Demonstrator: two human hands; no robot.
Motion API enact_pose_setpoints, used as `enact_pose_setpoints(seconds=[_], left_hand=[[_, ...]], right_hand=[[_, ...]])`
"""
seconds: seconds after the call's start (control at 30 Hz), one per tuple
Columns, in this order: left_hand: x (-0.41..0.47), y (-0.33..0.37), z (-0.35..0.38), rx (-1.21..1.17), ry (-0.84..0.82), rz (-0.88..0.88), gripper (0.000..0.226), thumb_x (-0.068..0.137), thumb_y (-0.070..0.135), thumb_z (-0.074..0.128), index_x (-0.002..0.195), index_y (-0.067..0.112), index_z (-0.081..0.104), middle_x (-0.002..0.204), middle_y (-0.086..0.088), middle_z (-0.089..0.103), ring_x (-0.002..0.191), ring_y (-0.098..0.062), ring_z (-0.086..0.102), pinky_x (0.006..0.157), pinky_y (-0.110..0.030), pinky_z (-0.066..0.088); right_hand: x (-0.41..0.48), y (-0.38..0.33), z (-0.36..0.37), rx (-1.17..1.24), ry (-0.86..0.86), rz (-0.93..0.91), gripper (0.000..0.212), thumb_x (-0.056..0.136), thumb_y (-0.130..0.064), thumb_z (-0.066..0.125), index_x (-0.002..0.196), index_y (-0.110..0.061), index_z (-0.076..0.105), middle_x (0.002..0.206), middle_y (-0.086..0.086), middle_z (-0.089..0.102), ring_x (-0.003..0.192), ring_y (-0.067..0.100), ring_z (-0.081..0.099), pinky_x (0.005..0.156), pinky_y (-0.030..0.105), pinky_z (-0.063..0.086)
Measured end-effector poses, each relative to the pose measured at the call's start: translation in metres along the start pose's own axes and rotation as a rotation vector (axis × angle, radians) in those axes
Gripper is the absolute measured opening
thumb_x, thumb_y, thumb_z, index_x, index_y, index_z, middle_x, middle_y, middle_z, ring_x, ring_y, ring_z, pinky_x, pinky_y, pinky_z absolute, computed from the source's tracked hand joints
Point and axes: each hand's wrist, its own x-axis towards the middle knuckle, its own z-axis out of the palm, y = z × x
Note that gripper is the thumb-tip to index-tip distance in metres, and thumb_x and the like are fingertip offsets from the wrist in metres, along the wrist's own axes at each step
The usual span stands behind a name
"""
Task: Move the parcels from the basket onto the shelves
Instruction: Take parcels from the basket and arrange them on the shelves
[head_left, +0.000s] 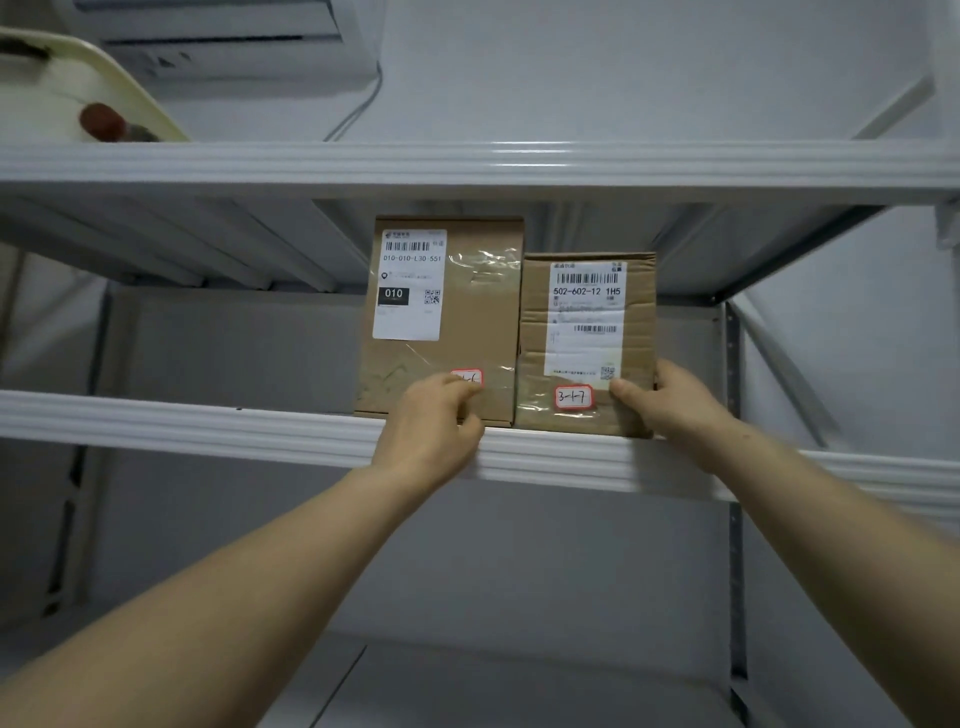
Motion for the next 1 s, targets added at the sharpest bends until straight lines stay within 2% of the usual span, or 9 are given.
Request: enact_pose_setpoints(seconds=[0.07,0.13,0.27,0.37,0.43,0.5,0.7,0.9,1.0], left_hand=[[0.0,0.001,0.006,0.046,-0.06,0.044,0.023,0.086,0.011,0.051,0.102,0.007,0.067,0.106,-0.005,0.064,0.103,-0.027,0.055,0.082,-0.033,0.043],[0.001,0.003,0.011,0.073,-0.088,0.061,0.011,0.086,0.017,0.051,0.086,0.009,0.06,0.094,-0.002,0.061,0.091,-0.026,0.054,0.074,-0.035,0.045],[0.002,0.002,0.018,0.054,-0.037,0.106,0.013,0.088,0.023,0.052,0.076,0.019,0.048,0.089,0.003,0.054,0.081,-0.019,0.047,0.065,-0.03,0.035],[0.001,-0.005,0.025,0.077,-0.017,0.16,0.014,0.09,0.024,0.051,0.086,0.012,0.057,0.114,0.002,0.057,0.101,-0.02,0.051,0.07,-0.023,0.031],[0.001,-0.009,0.028,0.09,-0.017,0.16,0.025,0.093,0.027,0.05,0.109,0.012,0.063,0.138,0.004,0.05,0.124,-0.014,0.046,0.087,-0.021,0.033],[0.0,-0.01,0.029,0.086,-0.01,0.156,0.035,0.095,0.03,0.049,0.125,0.014,0.059,0.149,0.006,0.04,0.136,-0.01,0.036,0.101,-0.019,0.029],[-0.004,-0.009,0.027,0.088,-0.015,0.179,0.04,0.096,0.027,0.049,0.133,0.013,0.054,0.151,0.004,0.038,0.14,-0.009,0.03,0.107,-0.02,0.026],[-0.006,-0.004,0.021,0.097,-0.045,0.215,0.043,0.097,0.028,0.047,0.139,0.018,0.048,0.153,0.006,0.033,0.141,-0.008,0.026,0.108,-0.018,0.022],[-0.006,0.003,0.019,0.072,-0.035,0.266,0.042,0.096,0.024,0.05,0.138,0.017,0.05,0.151,0.005,0.037,0.14,-0.009,0.03,0.107,-0.017,0.022]], right_hand=[[0.002,0.001,-0.001,-0.01,-0.018,0.011,0.036,0.094,-0.025,0.059,0.127,-0.011,0.055,0.125,0.007,0.062,0.114,0.026,0.057,0.097,0.038,0.045],[0.003,0.004,0.0,-0.012,-0.03,0.009,0.035,0.095,-0.026,0.058,0.127,-0.012,0.055,0.124,0.006,0.062,0.113,0.024,0.057,0.095,0.036,0.045],[0.009,0.009,0.001,-0.001,-0.013,0.016,0.036,0.092,-0.028,0.061,0.124,-0.011,0.056,0.121,0.006,0.063,0.111,0.025,0.059,0.098,0.041,0.047],[0.008,0.01,0.001,0.009,-0.017,0.025,0.038,0.092,-0.029,0.062,0.124,-0.011,0.055,0.118,0.005,0.063,0.109,0.024,0.059,0.096,0.04,0.047],[0.007,0.01,0.001,0.015,-0.021,0.023,0.036,0.092,-0.029,0.062,0.123,-0.012,0.055,0.118,0.005,0.063,0.108,0.024,0.06,0.098,0.043,0.047],[0.006,0.01,0.001,0.029,-0.02,0.011,0.033,0.092,-0.027,0.062,0.121,-0.012,0.056,0.116,0.004,0.064,0.108,0.024,0.06,0.098,0.044,0.047],[0.003,0.008,0.0,0.025,-0.004,-0.016,0.025,0.093,-0.025,0.061,0.116,-0.015,0.056,0.103,-0.001,0.06,0.098,0.018,0.058,0.088,0.031,0.047],[0.001,0.006,-0.001,-0.026,-0.024,-0.008,0.033,0.095,-0.027,0.057,0.124,-0.011,0.054,0.116,0.002,0.061,0.108,0.021,0.057,0.093,0.035,0.045],[0.001,0.004,-0.001,-0.046,-0.021,-0.011,0.035,0.096,-0.026,0.056,0.126,-0.009,0.053,0.123,0.006,0.06,0.11,0.02,0.055,0.088,0.028,0.041]])
